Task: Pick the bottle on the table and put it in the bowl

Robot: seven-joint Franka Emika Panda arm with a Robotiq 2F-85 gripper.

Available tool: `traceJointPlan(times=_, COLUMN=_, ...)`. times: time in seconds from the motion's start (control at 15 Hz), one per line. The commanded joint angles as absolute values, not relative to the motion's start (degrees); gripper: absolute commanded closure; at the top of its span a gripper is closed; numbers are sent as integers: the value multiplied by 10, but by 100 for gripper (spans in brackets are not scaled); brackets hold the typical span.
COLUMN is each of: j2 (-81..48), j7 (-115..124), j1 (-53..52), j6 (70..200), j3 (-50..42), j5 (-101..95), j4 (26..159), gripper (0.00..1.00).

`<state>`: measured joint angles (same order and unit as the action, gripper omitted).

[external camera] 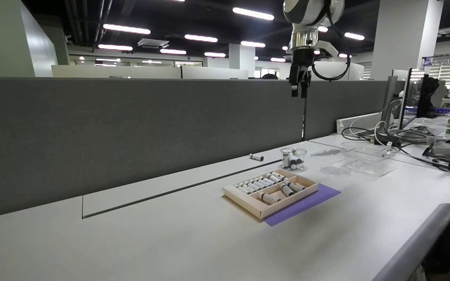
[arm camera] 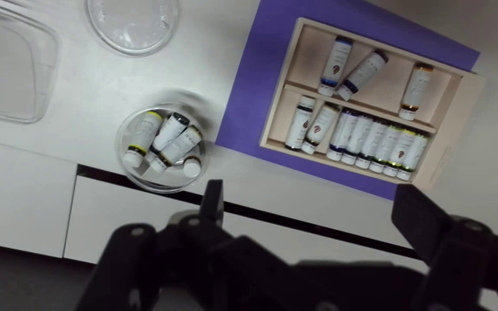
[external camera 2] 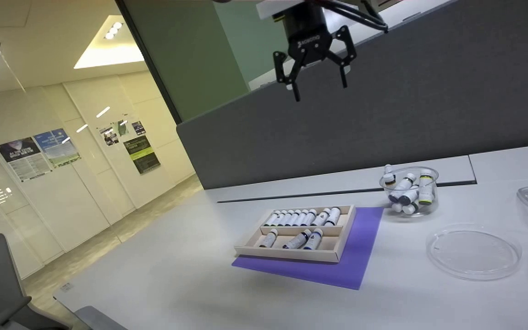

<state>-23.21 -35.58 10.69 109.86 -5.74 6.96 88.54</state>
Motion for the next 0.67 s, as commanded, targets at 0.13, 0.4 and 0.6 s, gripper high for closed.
traceJointPlan(times=0.13, j2=-373, j7=-345, j1=141, j6=1111, j3=-40, j5=67, j4=686, gripper=0)
traceJointPlan(times=0.4, j2=-461, j7=-307, j1=146, j6=1172, j3=-31, j5=63, j4=576, gripper=0)
traceJointPlan(times=0.6, j2=-520, j7=-285, j1=142, j6=1201, j3=-23, j5=52, j4=500, gripper=0)
